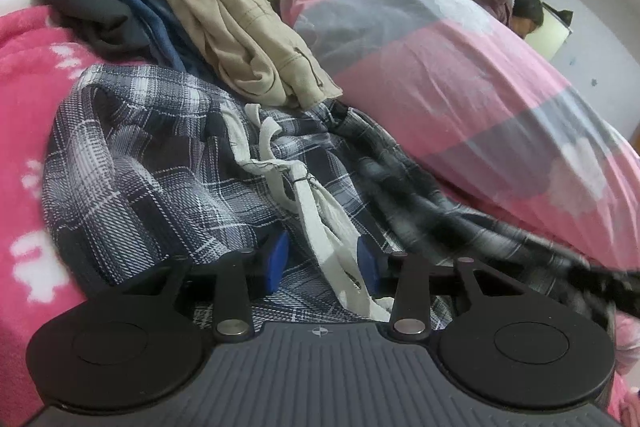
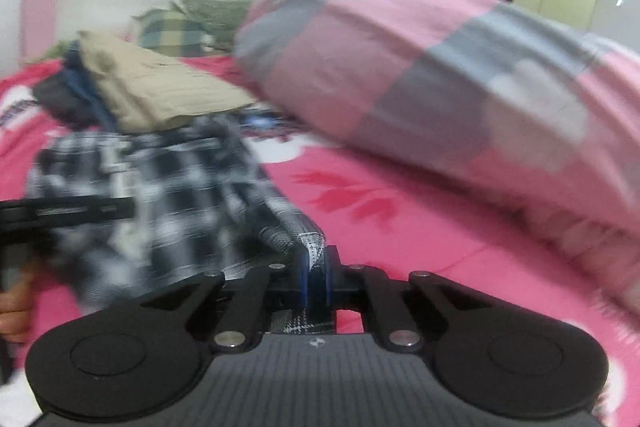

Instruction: Fold clothes

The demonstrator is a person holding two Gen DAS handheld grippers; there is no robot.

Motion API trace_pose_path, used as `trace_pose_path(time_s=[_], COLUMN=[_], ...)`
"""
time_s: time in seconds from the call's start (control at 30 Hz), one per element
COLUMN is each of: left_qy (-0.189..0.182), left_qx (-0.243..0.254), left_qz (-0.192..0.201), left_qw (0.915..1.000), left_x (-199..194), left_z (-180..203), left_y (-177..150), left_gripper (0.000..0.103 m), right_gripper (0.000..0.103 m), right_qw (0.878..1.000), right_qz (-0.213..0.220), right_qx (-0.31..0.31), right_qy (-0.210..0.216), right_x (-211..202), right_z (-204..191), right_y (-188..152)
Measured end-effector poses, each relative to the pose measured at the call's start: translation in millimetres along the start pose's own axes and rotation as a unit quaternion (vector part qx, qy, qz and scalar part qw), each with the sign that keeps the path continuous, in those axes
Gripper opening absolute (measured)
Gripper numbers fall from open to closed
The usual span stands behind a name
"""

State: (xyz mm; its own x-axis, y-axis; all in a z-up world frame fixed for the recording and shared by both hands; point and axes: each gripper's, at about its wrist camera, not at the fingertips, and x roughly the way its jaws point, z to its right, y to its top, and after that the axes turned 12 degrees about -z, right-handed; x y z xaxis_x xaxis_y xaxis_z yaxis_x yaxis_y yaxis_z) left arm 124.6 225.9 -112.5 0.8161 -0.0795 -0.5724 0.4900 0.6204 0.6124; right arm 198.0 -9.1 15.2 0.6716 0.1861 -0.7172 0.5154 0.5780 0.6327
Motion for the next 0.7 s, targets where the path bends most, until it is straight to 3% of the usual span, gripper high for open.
trace_pose_path(time_s=[0.2, 0.43, 0.5, 0.53, 0.57, 0.63, 0.7], left_qy=[0.001, 0.001, 0.0, -0.001, -0.002, -0.003, -0.003], left_qx=[0.001, 0.003, 0.002, 0.002, 0.001, 0.0, 0.0], left_qz=[0.0, 0.0, 0.001, 0.001, 0.001, 0.001, 0.001], left_qw=[1.0, 1.0, 1.0, 1.0, 1.0, 1.0, 1.0], left_x=[-0.2, -0.2, -0.2, -0.3, -0.4, -0.5, -0.5], left_z=[0.1, -1.0, -1.4, -1.7, -2.0, -2.2, -2.0], left_y=[-0.8, -1.2, -1.2, -1.2, -1.1, -0.9, -1.0], left_gripper=[0.039, 0.039, 0.039, 0.039, 0.039, 0.039, 0.039], right_gripper=[0.004, 0.005, 0.012, 0.019, 0.038, 0.061, 0.066], right_qw=[0.997, 0.994, 0.988, 0.984, 0.981, 0.971, 0.958], right_qz=[-0.02, -0.082, -0.119, -0.115, -0.105, -0.091, -0.077], right_qx=[-0.018, 0.048, 0.1, 0.132, 0.164, 0.22, 0.274], right_qy=[-0.073, -0.056, -0.021, -0.006, 0.007, 0.026, 0.043], right_x=[50.4, 133.0, 156.8, 156.0, 152.8, 128.6, 102.7], right_z=[43.5, 72.8, 87.0, 96.8, 106.9, 130.1, 153.6], right_y=[31.4, 18.1, 7.0, 2.7, -1.1, -10.7, -20.5])
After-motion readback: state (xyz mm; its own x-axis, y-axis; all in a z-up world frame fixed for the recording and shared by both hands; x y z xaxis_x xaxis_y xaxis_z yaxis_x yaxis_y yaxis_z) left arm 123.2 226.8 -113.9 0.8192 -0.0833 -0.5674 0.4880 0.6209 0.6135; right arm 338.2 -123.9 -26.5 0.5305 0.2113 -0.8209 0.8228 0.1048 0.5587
